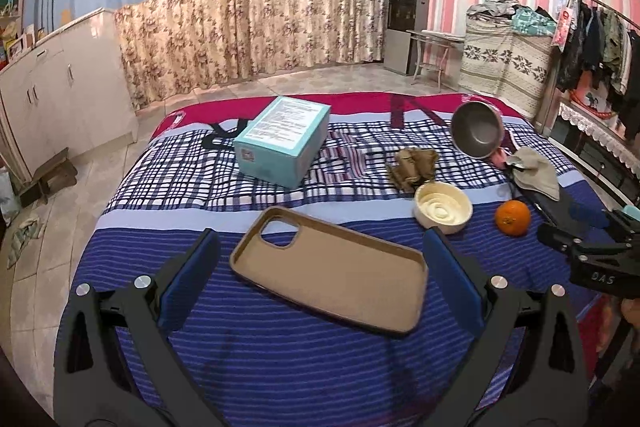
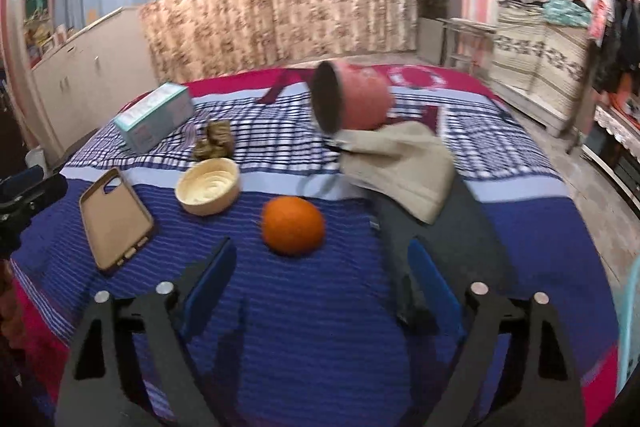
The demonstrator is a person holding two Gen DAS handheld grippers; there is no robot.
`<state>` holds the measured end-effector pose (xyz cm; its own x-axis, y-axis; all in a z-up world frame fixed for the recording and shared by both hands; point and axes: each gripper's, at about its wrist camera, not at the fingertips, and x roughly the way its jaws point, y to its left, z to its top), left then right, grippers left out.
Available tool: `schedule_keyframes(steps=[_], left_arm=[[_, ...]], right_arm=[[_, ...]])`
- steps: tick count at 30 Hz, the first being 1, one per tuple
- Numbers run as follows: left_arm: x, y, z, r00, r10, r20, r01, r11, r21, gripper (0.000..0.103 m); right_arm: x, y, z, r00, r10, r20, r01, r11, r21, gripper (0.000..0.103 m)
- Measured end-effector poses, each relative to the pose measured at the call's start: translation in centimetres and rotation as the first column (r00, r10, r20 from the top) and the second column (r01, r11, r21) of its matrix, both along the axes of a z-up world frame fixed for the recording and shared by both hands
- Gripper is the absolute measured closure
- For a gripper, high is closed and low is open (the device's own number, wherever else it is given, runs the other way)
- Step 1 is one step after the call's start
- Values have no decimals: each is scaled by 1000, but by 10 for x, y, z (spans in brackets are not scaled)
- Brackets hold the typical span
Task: Collect trash
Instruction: 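Grasp the mandarin with the right tool, then grasp the cream round lid with the left tool while the right tool holds the mandarin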
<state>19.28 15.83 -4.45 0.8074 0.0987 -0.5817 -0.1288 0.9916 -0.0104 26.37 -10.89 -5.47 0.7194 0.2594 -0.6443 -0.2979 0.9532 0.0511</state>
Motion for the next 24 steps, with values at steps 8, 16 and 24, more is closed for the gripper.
schedule_keyframes(steps=[8,16,24], left_arm=[[13,-4,-9,999,-15,-42,15,1000,-10,6],[33,-42,-12,995,-85,-59,83,996,-35,6],[84,-83,-30,978,-126,-168,114,991,-74,8]], right_arm=[[27,21,-17,992,75,-102,-73,997,31,70],[-7,-12,8,999,43,-13,-43,998,48,75],[-36,-81,10,996,-90,-5,90,995,46,75]])
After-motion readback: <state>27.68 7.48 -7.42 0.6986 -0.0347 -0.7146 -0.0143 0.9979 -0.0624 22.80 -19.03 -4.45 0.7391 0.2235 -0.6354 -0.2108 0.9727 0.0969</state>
